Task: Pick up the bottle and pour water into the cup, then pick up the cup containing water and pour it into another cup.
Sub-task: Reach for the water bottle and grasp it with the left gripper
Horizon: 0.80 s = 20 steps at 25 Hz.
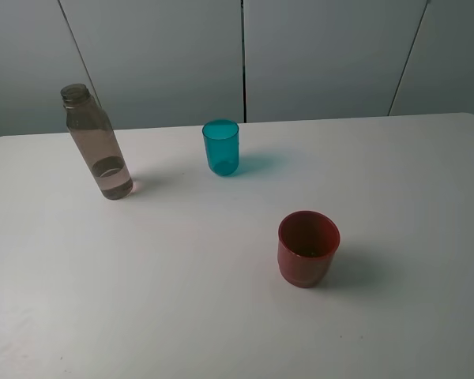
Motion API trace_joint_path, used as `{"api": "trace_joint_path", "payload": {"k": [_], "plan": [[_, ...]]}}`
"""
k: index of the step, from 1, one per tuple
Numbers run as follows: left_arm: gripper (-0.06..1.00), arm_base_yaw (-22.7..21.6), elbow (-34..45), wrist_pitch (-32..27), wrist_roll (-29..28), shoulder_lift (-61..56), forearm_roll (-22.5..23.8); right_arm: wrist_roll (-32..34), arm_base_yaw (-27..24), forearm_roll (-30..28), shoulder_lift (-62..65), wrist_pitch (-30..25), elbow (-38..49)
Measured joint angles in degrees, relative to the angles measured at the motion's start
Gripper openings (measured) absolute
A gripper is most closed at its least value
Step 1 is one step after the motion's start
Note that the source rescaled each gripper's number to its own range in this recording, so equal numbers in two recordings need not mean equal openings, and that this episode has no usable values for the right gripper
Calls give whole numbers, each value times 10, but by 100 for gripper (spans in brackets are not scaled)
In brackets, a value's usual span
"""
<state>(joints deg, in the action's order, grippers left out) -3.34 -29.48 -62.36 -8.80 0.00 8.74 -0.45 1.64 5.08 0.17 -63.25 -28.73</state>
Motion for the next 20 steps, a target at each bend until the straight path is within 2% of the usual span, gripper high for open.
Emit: {"api": "trace_joint_path", "payload": {"k": [20], "plan": [[99, 0, 0, 0, 1, 0, 0, 0, 0, 0, 0, 0, 0]]}}
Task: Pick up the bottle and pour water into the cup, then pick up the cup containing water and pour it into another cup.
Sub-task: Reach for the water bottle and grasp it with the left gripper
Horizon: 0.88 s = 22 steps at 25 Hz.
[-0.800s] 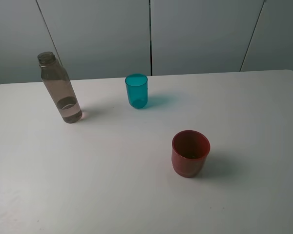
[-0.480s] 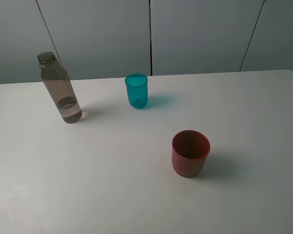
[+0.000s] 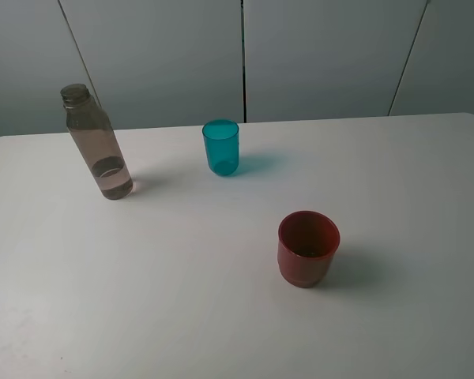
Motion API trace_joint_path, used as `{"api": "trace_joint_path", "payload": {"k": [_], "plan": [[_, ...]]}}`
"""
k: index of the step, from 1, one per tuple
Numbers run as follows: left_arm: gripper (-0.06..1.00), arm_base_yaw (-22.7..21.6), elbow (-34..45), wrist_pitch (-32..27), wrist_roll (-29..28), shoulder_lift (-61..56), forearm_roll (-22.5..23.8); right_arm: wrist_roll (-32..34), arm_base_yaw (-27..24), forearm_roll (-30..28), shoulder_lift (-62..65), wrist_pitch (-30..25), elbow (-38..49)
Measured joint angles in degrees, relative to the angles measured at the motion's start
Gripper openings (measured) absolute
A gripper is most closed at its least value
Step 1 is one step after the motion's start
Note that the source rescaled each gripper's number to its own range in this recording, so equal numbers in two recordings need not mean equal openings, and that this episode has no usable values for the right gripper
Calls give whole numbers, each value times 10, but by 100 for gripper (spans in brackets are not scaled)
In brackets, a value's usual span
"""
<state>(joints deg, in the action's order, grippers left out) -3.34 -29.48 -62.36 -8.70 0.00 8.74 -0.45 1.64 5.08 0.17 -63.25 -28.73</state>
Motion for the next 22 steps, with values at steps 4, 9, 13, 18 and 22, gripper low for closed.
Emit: {"api": "trace_joint_path", "payload": {"k": [4, 9, 13, 18, 22], "plan": [[99, 0, 0, 0, 0, 0, 0, 0, 0, 0, 0, 0, 0], [99, 0, 0, 0, 0, 0, 0, 0, 0, 0, 0, 0, 0], [99, 0, 0, 0, 7, 0, 6, 0, 0, 0, 0, 0, 0], [99, 0, -1, 13, 39, 0, -4, 0, 0, 0, 0, 0, 0], [99, 0, -10, 115, 42, 7, -29, 0, 0, 0, 0, 0, 0]]}}
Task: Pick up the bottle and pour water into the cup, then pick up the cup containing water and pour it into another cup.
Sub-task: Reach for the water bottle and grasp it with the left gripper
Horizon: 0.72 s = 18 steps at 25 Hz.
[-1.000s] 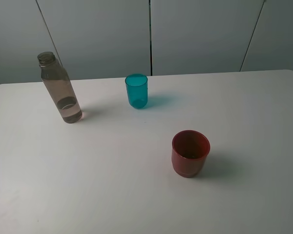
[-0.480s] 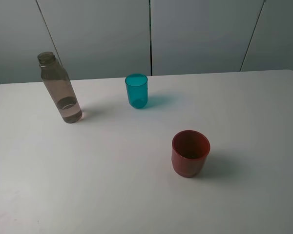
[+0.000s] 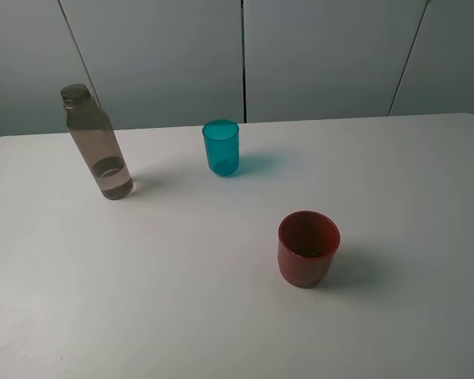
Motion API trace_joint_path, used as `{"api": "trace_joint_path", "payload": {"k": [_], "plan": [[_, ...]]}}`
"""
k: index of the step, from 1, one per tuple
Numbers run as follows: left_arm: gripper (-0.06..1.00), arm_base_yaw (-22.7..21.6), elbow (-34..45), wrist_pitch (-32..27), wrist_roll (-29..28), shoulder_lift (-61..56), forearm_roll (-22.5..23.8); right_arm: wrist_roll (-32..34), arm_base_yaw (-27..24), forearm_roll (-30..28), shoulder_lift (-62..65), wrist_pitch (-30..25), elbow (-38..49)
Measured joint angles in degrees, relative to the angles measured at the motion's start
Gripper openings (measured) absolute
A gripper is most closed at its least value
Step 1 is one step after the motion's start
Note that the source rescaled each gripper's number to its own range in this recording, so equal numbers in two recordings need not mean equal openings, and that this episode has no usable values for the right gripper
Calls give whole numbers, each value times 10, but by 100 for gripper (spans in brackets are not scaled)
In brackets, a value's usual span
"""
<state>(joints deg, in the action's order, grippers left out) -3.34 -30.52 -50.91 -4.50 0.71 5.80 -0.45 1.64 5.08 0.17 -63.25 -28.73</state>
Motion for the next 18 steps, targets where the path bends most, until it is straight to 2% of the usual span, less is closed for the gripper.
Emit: {"api": "trace_joint_path", "payload": {"k": [6, 8, 12, 16, 18], "plan": [[99, 0, 0, 170, 57, 144, -116, 0, 0, 0, 0, 0, 0], [99, 0, 0, 224, 89, 201, -139, 0, 0, 0, 0, 0, 0], [99, 0, 0, 314, 125, 321, -148, 0, 0, 0, 0, 0, 0], [99, 0, 2, 394, 78, 405, -146, 0, 0, 0, 0, 0, 0], [99, 0, 15, 437, 65, 418, -120, 0, 0, 0, 0, 0, 0]]}}
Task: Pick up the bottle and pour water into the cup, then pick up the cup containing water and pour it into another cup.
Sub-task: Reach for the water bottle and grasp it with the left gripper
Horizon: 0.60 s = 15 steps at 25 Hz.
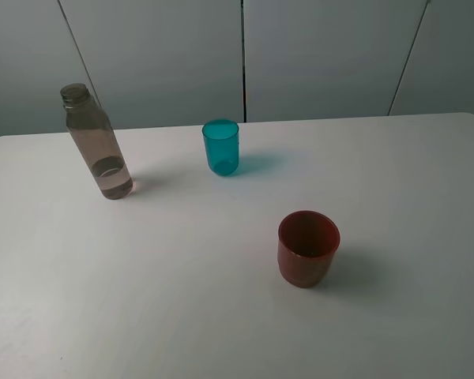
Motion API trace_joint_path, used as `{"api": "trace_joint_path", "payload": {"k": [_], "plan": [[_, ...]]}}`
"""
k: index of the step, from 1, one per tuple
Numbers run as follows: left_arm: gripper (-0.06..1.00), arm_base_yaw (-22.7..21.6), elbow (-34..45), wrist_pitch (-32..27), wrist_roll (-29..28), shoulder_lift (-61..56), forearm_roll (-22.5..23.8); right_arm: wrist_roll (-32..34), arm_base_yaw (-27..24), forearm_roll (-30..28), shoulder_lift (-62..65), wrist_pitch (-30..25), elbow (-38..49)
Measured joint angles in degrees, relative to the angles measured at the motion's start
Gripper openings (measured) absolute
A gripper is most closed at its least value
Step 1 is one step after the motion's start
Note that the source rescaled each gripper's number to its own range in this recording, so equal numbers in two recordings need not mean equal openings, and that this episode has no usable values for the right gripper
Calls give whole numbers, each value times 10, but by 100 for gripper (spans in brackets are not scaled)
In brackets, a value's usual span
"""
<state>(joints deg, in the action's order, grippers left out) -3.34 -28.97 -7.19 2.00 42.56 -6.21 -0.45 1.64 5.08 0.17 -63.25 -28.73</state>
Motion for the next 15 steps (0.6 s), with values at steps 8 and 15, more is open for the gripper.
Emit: {"api": "trace_joint_path", "payload": {"k": [8, 15], "plan": [[99, 0, 145, 241, -43, 26, 54, 0, 0, 0, 0, 0, 0], [99, 0, 191, 427, -46, 183, 123, 0, 0, 0, 0, 0, 0]]}}
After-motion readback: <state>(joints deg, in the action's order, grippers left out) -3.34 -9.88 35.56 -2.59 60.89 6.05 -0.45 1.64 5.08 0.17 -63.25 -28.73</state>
